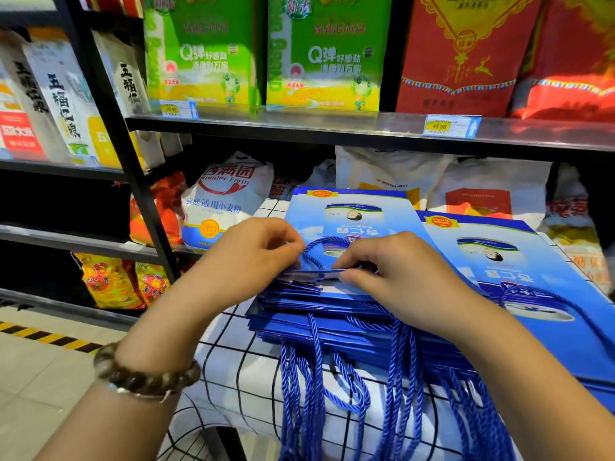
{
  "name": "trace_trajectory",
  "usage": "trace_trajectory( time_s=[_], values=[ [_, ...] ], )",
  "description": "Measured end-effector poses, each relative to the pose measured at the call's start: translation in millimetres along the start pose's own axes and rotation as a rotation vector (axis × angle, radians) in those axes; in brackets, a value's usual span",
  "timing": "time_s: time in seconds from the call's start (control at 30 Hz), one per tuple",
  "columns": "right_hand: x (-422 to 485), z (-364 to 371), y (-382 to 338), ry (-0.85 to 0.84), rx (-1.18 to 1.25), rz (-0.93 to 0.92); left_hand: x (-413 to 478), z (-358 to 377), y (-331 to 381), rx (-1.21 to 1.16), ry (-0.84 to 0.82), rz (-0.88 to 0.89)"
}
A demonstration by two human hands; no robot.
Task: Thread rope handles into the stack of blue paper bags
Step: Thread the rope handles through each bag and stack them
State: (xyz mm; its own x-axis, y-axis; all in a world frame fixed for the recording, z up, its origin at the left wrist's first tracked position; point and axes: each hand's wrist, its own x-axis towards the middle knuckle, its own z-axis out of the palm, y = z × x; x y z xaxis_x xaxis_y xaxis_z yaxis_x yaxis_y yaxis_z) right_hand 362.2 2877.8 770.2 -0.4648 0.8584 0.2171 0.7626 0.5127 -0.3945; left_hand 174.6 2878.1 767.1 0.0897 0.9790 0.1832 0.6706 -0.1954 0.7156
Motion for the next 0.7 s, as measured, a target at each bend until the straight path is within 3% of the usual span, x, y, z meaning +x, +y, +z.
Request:
trace_trajectory(
  time_s=[0.23,0.4,0.5,0.6,0.7],
  values=[
    [-10,-1,-7,-0.014,-0.085,0.008,18,25,17,0.278,-0.061,0.008],
    [-16,-3,-9,-0.008,-0.144,-0.029,22,19,12,0.239,0.153,-0.028],
    [-17,-3,-11,0.007,-0.179,-0.055,15,13,15,0.116,-0.023,0.017],
    [-17,-1,-12,0.007,-0.185,-0.049,11,19,20,0.338,-0.130,0.054],
    [-20,0,-11,0.028,-0.164,-0.022,15,20,25,0.378,-0.194,0.063]
  ],
)
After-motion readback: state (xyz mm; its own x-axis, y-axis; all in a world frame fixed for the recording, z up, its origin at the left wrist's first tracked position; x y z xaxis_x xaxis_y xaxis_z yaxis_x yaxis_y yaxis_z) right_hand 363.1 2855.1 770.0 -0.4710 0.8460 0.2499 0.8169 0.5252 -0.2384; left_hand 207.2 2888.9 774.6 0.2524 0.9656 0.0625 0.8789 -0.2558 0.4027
